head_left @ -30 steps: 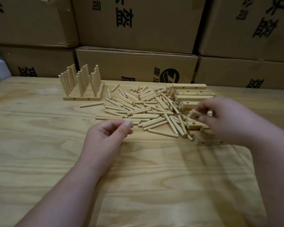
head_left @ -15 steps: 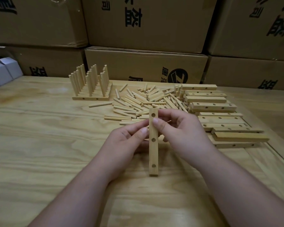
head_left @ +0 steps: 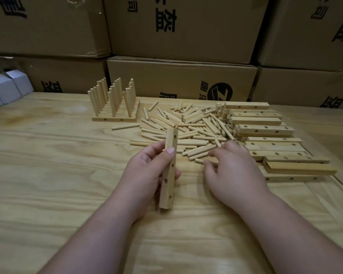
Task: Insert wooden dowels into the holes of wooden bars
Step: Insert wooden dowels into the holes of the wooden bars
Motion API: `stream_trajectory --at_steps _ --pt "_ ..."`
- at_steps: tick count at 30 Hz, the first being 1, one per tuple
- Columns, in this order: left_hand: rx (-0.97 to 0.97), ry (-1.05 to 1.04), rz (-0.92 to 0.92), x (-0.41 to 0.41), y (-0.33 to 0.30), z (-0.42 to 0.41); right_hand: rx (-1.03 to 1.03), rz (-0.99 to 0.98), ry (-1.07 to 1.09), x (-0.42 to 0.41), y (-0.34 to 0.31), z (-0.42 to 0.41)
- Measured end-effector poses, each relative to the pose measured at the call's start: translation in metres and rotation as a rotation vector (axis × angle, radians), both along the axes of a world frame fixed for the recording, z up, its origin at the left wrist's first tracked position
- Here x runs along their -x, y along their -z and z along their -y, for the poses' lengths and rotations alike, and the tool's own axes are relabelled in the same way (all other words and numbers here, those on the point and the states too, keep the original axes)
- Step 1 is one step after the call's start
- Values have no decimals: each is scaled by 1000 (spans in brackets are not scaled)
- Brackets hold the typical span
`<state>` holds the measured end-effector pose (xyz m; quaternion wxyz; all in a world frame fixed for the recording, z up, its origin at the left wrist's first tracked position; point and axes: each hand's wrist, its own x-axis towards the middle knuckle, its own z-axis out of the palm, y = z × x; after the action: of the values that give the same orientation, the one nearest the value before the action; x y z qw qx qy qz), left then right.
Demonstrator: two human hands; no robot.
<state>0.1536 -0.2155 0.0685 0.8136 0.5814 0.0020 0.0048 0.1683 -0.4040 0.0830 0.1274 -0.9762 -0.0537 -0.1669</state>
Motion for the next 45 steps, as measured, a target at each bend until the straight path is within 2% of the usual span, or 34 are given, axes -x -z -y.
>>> stream_trajectory --at_steps 4,8,14,18,29,45 --pt "-18 -63 -38 1 -4 2 73 -70 57 -1 3 3" --pt "-69 -79 -57 2 -6 1 66 -70 22 -3 6 3" --pt "-83 -52 -45 3 -7 5 -297 104 -329 5 1 -8" --pt "-101 -52 -36 2 -7 5 -393 199 -461 11 0 -11" --pt "-121 -65 -4 2 -6 5 -435 295 -433 5 6 -6" --pt "-193 -32 61 5 -4 2 -419 139 -456 3 -3 3"
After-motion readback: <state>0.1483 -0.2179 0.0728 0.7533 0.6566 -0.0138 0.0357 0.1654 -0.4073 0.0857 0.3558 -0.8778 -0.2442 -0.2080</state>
